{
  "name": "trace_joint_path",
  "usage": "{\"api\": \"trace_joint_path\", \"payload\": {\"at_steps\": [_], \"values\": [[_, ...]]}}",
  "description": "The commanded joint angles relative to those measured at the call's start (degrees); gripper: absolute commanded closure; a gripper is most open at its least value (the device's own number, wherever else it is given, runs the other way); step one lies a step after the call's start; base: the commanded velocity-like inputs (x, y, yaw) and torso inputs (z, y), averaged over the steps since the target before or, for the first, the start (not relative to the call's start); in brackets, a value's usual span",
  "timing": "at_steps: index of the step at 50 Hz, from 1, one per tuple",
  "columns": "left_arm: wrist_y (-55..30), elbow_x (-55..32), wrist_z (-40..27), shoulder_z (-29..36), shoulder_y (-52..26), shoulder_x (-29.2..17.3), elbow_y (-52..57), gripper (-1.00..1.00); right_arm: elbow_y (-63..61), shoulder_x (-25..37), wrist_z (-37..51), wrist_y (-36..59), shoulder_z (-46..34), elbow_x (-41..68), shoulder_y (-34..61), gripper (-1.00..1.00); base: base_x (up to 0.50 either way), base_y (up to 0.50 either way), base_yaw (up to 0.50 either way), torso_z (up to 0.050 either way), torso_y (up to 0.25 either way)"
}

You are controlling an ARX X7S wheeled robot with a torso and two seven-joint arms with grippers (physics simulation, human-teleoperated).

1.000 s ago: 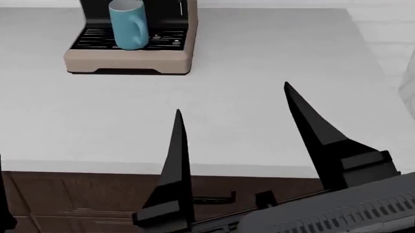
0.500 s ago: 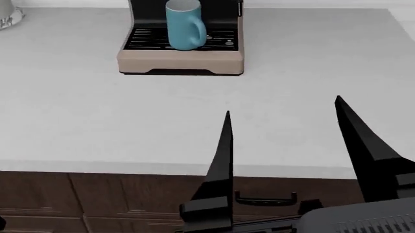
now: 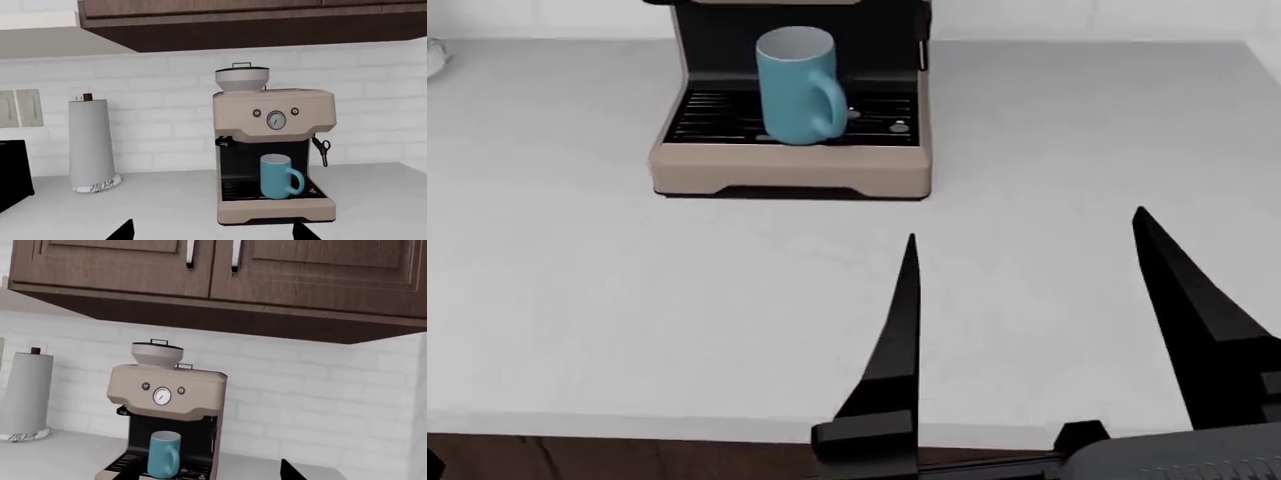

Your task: Pick the mug from under the coffee machine dispenser and place it on the counter.

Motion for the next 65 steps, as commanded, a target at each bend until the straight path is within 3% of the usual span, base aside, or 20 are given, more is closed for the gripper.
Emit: {"api": "trace_joint_path", "payload": {"at_steps": [1,65], "values": [[-0.4,0.4,0.0,0.2,0.0,0.3,0.0,-1.00,0.2,-0.1,0.0,-1.0,-1.7,-0.7,0.6,-1.00,0.33,0.00,0.00,0.000,0.000],[-1.8,-1.0,0.0,-2.6,1.3,0.7,0.0,-1.00,1.7,-0.1,-1.5,0.6,5.1,-1.8,-9.1,-1.00,0.28,0.00,0.00,0.000,0.001]]}}
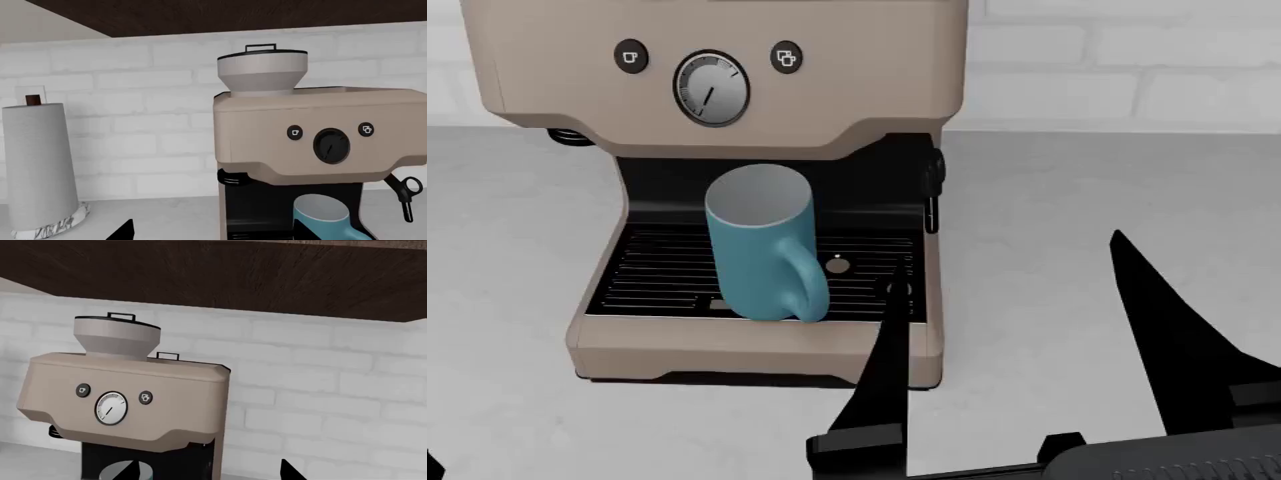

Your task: Pick the mug from under the coffee machine dispenser and place it on the counter.

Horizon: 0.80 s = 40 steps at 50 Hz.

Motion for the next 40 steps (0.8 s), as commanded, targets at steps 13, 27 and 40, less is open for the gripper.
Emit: {"api": "trace_joint_path", "payload": {"at_steps": [13,27,40], "values": [[-0.3,-0.7,0.0,-0.4,0.3,0.1,0.0,-1.00,3.3,-1.8,-5.8,-2.4,0.9,1.1,-3.8,-1.00,0.08,0.00,0.00,0.000,0.001],[0.0,1.2,0.0,1.8,-0.2,0.8,0.0,-1.00,10.5,-5.8,-16.1,-4.6,1.3,9.5,-3.2,-1.00,0.00,0.00,0.00,0.000,0.000],[-1.7,0.4,0.0,0.4,0.8,1.8,0.0,-1.00,13.7,-9.3,-20.5,-3.6,0.3,13.4,-4.6,-1.00,0.00,0.00,0.00,0.000,0.000]]}}
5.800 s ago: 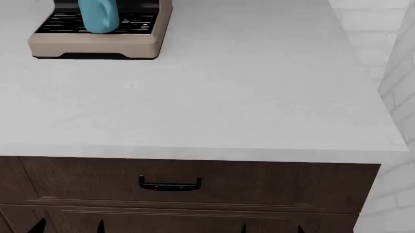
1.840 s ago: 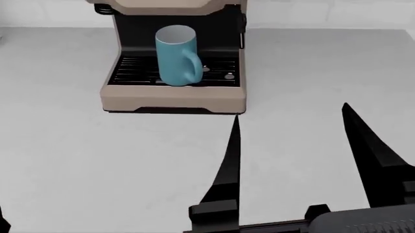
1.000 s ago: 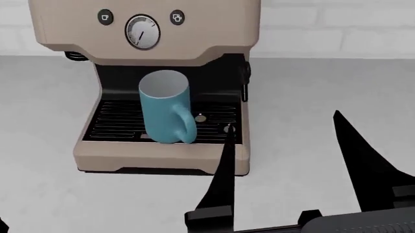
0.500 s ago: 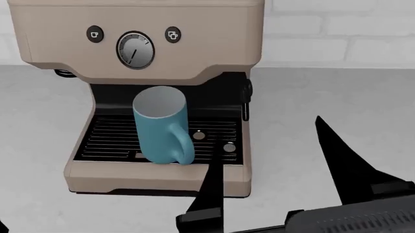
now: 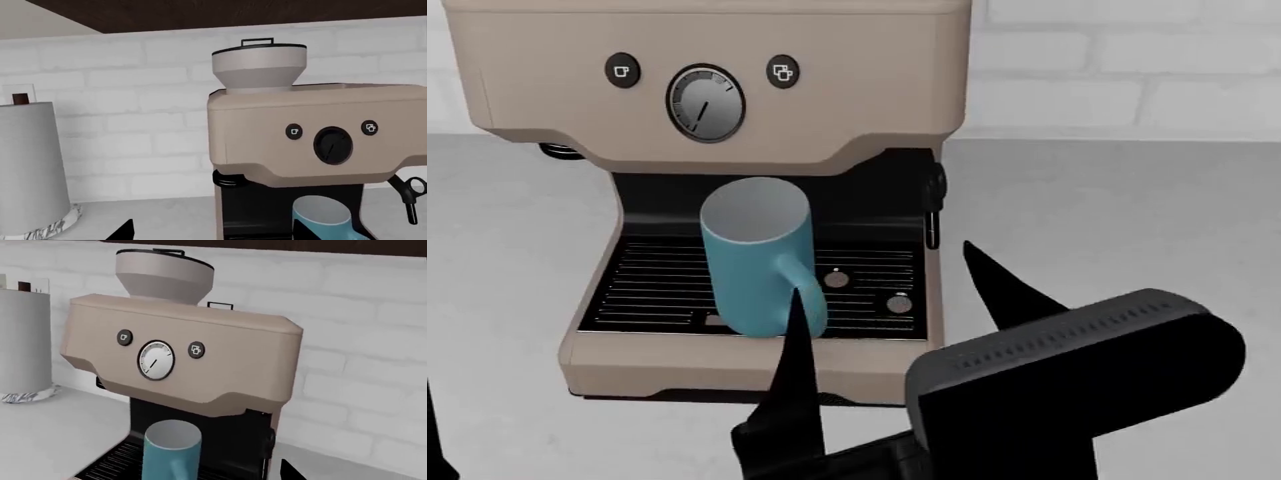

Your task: Pick the mug from under the coffee machine dispenser and place it on the counter.

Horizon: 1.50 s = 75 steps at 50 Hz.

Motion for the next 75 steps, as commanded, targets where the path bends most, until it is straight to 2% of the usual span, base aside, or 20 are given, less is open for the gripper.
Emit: {"api": "trace_joint_path", "payload": {"at_steps": [1,19,40,58,75], "values": [[-0.7,-0.3,0.0,-0.4,0.5,0.4,0.0,-1.00,3.6,-3.0,-4.5,0.2,-0.7,3.5,-1.5,-1.00,0.00,0.00,0.00,0.000,0.000],[-3.5,-1.1,0.0,-3.2,2.1,2.2,0.0,-1.00,11.5,-5.9,-10.6,-0.4,-1.4,5.5,-5.5,-1.00,0.00,0.00,0.00,0.000,0.000],[-6.2,-2.9,0.0,-6.1,3.8,3.9,0.0,-1.00,14.9,-7.9,-13.8,1.1,-1.0,7.7,-5.4,-1.00,0.00,0.00,0.00,0.000,0.000],[-5.5,-3.0,0.0,-5.3,3.6,3.4,0.0,-1.00,21.0,-10.4,-18.5,0.3,0.2,9.3,-7.0,-1.00,0.00,0.00,0.00,0.000,0.000],[-7.8,-3.1,0.0,-6.7,4.1,4.9,0.0,-1.00,26.6,-12.4,-22.4,0.8,0.8,10.3,-8.0,-1.00,0.00,0.00,0.00,0.000,0.000]]}}
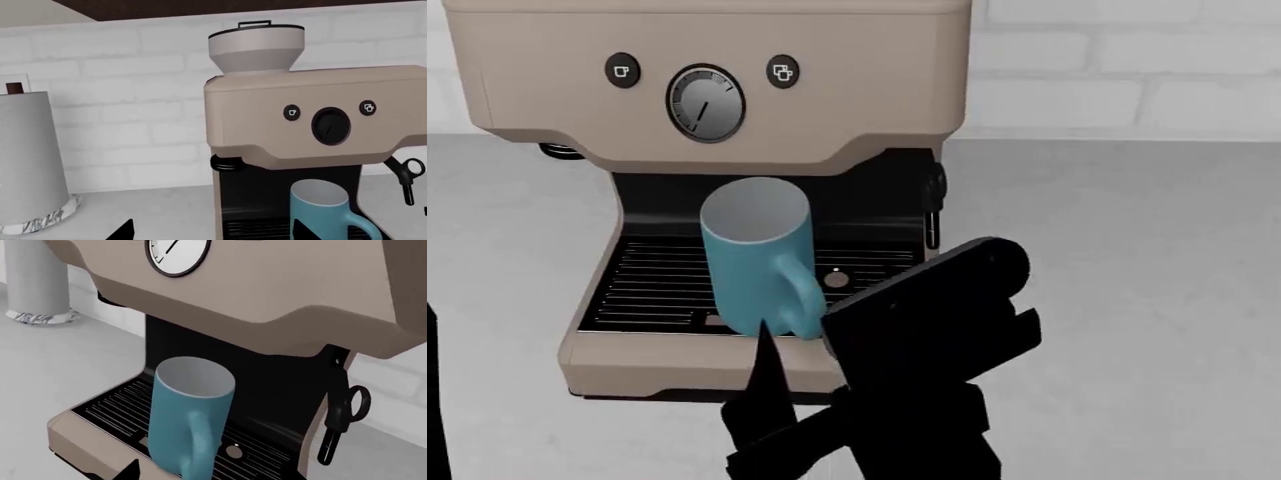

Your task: Pick the mug from under the coffee machine dispenser and place it on the counter.

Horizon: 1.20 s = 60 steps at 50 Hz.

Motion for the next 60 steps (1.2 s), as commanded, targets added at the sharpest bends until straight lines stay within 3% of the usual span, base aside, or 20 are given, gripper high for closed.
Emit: {"api": "trace_joint_path", "payload": {"at_steps": [1,60], "values": [[-1.4,0.1,0.0,-0.7,0.3,0.8,0.0,-1.00,3.4,-1.2,-2.1,0.0,0.5,0.6,-0.8,-1.00,0.00,0.00,0.00,0.000,0.000],[-2.2,-2.5,0.0,-3.8,2.5,0.6,0.0,-1.00,14.1,-5.2,-8.2,-1.5,3.4,3.3,-6.6,-1.00,0.00,0.00,0.00,0.000,0.000]]}}
